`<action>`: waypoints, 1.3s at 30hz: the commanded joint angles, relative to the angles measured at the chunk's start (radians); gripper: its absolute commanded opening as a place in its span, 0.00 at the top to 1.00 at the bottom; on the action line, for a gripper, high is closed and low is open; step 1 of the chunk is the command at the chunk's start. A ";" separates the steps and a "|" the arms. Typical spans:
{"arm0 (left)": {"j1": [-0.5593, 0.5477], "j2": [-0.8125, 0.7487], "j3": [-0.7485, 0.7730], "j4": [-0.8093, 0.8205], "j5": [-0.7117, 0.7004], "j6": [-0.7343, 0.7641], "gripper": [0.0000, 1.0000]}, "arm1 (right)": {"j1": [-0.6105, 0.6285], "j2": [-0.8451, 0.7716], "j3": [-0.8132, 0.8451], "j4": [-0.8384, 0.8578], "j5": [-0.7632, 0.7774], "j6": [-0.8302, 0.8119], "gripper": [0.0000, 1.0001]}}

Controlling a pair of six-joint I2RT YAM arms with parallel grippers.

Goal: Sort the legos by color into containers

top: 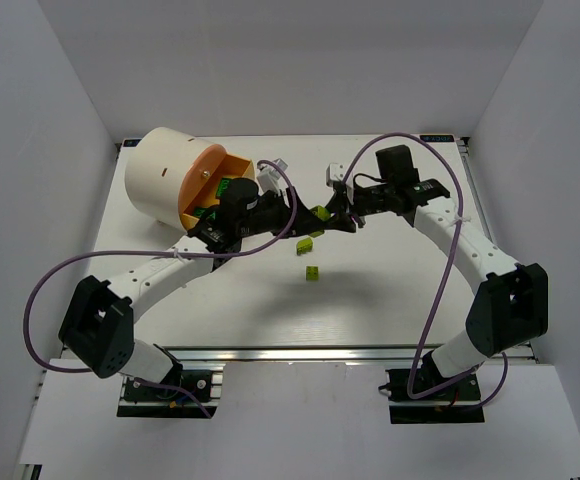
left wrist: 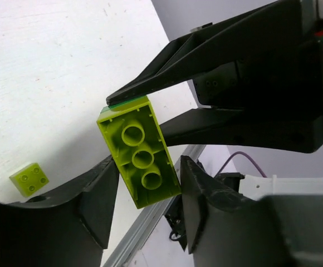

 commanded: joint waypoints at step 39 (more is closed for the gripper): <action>-0.021 -0.054 -0.244 -0.331 -0.345 0.077 0.82 | 0.182 0.275 0.360 0.393 0.286 0.418 1.00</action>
